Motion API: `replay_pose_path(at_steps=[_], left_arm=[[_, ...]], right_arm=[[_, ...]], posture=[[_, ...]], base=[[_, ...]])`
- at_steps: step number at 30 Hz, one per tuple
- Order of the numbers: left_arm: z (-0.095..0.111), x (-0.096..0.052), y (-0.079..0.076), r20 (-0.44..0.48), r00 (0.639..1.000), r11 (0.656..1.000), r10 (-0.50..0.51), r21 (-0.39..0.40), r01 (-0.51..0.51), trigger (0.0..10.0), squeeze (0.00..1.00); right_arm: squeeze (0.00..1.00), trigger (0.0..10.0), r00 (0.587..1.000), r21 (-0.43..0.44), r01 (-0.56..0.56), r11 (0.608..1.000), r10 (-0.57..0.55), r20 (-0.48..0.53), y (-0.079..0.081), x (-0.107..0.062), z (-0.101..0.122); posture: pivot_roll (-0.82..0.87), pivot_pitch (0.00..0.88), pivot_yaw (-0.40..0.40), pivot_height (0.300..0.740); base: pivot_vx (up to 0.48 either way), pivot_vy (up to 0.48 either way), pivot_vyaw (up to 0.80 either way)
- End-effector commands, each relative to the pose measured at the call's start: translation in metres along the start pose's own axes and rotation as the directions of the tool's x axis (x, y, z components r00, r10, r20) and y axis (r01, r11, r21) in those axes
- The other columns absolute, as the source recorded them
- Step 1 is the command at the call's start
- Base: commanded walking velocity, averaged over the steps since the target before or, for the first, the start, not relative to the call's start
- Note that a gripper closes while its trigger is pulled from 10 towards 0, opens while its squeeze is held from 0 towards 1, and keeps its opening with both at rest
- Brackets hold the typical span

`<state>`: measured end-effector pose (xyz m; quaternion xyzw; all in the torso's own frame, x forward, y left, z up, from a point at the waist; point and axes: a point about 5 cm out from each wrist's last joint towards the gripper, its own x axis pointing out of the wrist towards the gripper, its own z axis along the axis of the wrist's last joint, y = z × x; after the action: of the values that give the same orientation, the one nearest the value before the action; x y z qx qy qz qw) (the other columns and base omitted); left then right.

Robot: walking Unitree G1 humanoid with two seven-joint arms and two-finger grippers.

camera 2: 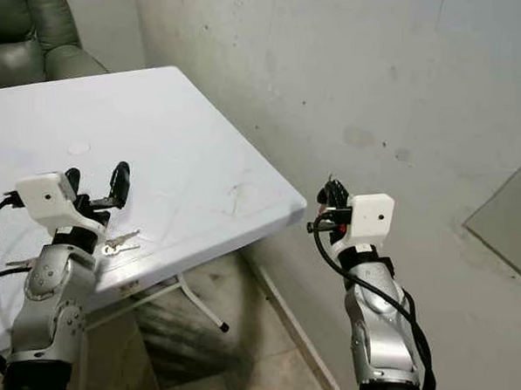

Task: Hang keys on a hook

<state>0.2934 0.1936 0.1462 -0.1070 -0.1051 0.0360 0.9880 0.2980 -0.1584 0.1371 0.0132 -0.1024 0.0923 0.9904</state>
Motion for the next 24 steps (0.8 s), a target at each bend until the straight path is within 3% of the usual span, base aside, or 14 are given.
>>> replay_pose_path(at_steps=[1,14,19,24], left_arm=[[0.0,0.001,-0.008,-0.002,1.0,1.0,-0.022,-0.002,0.022,10.0,0.0],[-0.004,-0.001,-0.008,-0.026,1.0,1.0,-0.009,-0.01,0.009,10.0,0.0],[-0.014,-0.01,-0.009,-0.054,0.998,1.0,-0.017,0.007,0.017,10.0,0.0],[-0.034,-0.026,-0.01,-0.112,0.993,0.999,-0.033,0.029,0.036,10.0,0.0]], right_arm=[[0.0,10.0,1.0,-0.016,0.027,1.0,-0.027,0.0,-0.009,-0.002,0.003],[0.0,10.0,1.0,-0.02,0.007,1.0,-0.007,0.017,-0.007,-0.005,0.004],[0.0,10.0,1.0,-0.015,0.01,1.0,-0.01,-0.012,-0.009,-0.009,-0.004],[0.0,10.0,0.995,-0.014,0.024,1.0,-0.025,-0.095,-0.012,-0.023,-0.027]], posture=[[0.01,0.0,-0.053,0.74],[0.01,0.0,-0.051,0.74],[0.01,0.0,-0.051,0.74],[0.01,0.0,-0.051,0.74]], base=[[0.0,0.0,-0.72],[0.0,0.0,-0.09],[0.0,0.0,0.0],[0.0,0.0,0.0]])
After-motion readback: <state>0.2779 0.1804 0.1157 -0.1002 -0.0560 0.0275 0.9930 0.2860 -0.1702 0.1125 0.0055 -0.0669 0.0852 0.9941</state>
